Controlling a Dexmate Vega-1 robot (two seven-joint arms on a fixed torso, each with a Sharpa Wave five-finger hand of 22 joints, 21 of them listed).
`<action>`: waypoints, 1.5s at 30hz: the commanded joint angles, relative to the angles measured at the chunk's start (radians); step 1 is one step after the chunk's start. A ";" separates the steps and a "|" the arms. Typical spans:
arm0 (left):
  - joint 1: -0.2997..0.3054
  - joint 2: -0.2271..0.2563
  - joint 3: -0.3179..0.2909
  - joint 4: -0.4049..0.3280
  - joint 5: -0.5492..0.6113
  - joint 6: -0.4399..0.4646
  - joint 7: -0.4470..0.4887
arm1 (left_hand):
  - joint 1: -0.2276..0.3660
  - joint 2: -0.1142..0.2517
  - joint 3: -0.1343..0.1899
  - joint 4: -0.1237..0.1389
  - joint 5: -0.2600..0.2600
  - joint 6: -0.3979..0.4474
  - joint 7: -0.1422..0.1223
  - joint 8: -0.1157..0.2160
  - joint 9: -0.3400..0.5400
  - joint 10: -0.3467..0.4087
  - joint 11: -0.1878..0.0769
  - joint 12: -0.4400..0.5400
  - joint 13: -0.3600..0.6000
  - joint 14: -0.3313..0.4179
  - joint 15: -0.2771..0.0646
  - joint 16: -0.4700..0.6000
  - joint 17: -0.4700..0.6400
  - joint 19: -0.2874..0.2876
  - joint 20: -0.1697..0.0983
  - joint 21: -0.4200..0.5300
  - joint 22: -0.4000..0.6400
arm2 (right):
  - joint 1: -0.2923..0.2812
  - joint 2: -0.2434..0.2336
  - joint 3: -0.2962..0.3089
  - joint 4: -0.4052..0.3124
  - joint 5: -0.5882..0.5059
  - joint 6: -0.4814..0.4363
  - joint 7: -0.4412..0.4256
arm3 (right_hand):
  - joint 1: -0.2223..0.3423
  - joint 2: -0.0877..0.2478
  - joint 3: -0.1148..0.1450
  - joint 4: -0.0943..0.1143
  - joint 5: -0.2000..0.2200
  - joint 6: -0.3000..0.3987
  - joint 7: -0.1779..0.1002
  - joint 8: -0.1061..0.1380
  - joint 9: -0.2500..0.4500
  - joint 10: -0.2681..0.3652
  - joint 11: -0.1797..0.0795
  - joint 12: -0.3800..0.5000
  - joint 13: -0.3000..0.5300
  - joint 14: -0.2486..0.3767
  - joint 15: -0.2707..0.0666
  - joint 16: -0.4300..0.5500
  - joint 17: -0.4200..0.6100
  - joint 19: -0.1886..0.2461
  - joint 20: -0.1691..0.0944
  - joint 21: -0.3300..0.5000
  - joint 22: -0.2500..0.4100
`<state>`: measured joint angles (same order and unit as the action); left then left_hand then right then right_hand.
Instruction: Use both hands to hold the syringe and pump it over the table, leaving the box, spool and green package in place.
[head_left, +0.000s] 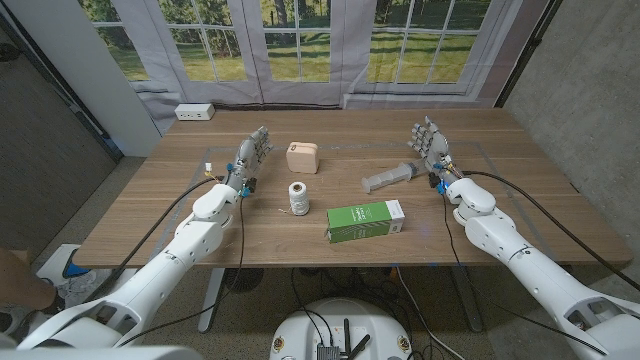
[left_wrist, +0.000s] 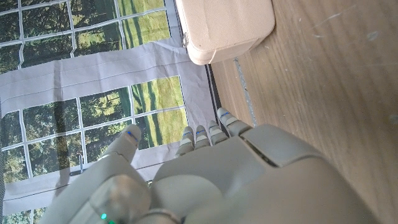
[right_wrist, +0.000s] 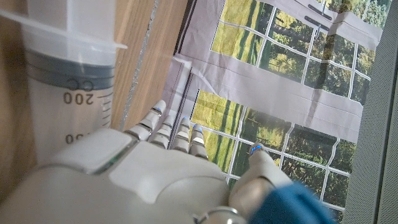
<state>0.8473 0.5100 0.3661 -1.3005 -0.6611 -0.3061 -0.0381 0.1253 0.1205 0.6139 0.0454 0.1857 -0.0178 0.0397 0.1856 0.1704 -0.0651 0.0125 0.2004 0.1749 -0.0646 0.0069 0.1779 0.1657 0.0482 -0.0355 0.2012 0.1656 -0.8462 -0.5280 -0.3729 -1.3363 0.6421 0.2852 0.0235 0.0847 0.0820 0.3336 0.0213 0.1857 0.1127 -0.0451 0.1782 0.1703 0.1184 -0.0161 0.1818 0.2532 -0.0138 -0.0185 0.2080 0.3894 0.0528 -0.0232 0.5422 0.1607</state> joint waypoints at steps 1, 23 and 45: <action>0.028 0.012 -0.021 -0.026 -0.005 -0.011 0.010 | 0.010 0.026 0.007 -0.006 0.006 0.010 0.004 0.007 0.003 -0.003 -0.001 0.006 0.001 -0.003 -0.003 0.006 0.001 0.012 -0.021 0.004 0.002 | 0.004 -0.026 -0.010 -0.030 -0.060 -0.007 -0.026 | 0.013 -0.002 0.007 -0.007 0.006 0.000 -0.025 0.007 0.005 0.013 -0.004 0.009 -0.005 0.014 -0.010 0.012 -0.004 0.017 -0.001 0.000 0.001; 0.045 0.037 -0.027 -0.106 0.009 0.036 0.065 | 0.012 0.023 0.012 -0.023 0.004 0.017 0.001 0.004 0.003 0.004 0.000 0.003 0.001 0.002 -0.003 0.003 0.001 0.017 -0.019 0.000 0.003 | -0.008 -0.151 -0.003 -0.104 -0.159 -0.029 -0.026 | 0.037 0.003 0.016 -0.048 0.004 0.050 -0.050 0.020 0.005 0.054 -0.010 0.022 -0.035 0.056 -0.031 0.023 -0.032 0.077 -0.018 -0.025 0.002; 0.093 0.063 -0.053 -0.193 0.012 0.073 0.139 | 0.011 0.021 0.015 -0.037 0.002 0.021 -0.002 0.002 0.004 0.014 -0.005 0.002 0.001 0.008 -0.002 0.001 0.002 0.022 -0.016 -0.003 0.003 | 0.020 -0.264 -0.013 -0.085 -0.324 0.053 0.020 | 0.070 0.006 0.030 -0.093 -0.001 0.026 -0.103 0.007 0.005 0.055 -0.028 0.017 -0.049 0.052 -0.037 0.015 -0.054 0.067 -0.013 -0.067 0.003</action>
<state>0.9231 0.5572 0.3293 -1.4627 -0.6410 -0.2527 0.0808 0.1252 0.1205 0.6267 0.0176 0.1856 -0.0033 0.0358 0.1855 0.1700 -0.0521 0.0070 0.2004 0.1748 -0.0603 0.0027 0.1772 0.1653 0.0624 -0.0355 0.2012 0.1652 -0.8480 -0.7420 -0.3789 -1.4366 0.3976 0.2993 0.0241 0.1438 0.0836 0.3602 -0.0611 0.1857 0.1374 -0.1340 0.1870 0.1720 0.1697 -0.0362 0.1965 0.2043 0.0401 -0.0357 0.2233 0.3349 0.1326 -0.0390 0.4840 0.1611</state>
